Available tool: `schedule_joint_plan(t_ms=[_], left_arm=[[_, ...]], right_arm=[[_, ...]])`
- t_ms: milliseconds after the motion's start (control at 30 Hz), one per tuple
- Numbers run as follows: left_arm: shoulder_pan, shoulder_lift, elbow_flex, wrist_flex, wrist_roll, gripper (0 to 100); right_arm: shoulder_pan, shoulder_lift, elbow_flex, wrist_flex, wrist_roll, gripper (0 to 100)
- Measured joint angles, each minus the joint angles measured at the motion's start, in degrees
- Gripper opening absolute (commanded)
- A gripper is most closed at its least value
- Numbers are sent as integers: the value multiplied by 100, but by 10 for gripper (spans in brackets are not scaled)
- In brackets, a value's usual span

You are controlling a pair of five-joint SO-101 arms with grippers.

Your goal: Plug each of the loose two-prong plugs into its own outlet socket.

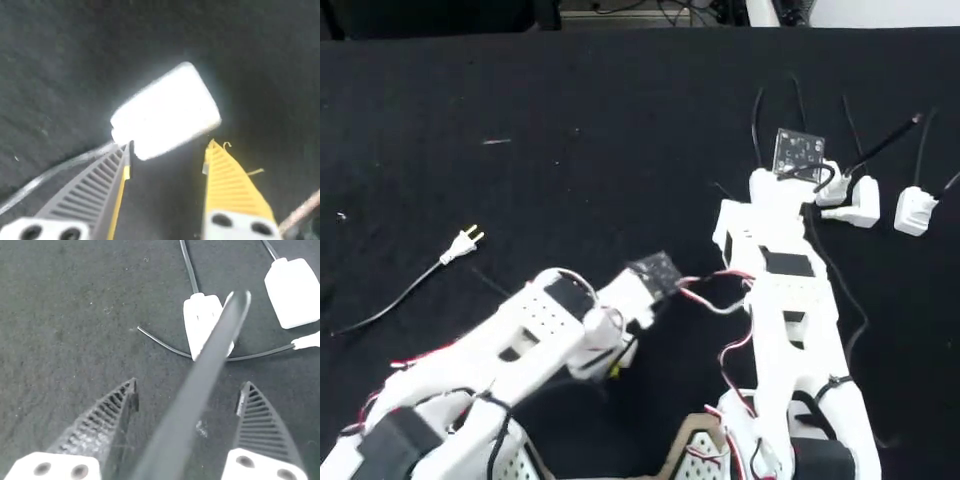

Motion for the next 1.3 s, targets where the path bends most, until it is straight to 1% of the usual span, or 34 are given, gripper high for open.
schedule_joint_plan(t_ms=[200,400,500,600,767,867,1167,1300], left_arm=[[-26,853,-536,-651,387,242],[-501,1116,-747,-1248,826,242],[-651,1134,-747,-1336,1108,242],[-703,1143,-747,-1081,1187,241],[-756,1143,-1099,-141,949,241],[-853,1143,-1257,193,844,241],[-1609,1011,-1574,299,809,241],[-1758,897,-1609,44,791,241]], right_arm=[[0,0,0,0,0,300],[-9,0,0,0,0,300],[-9,0,0,0,0,300],[-9,0,0,0,0,300],[-9,0,0,0,0,300],[-9,0,0,0,0,300],[-9,0,0,0,0,300],[-9,0,0,0,0,300]])
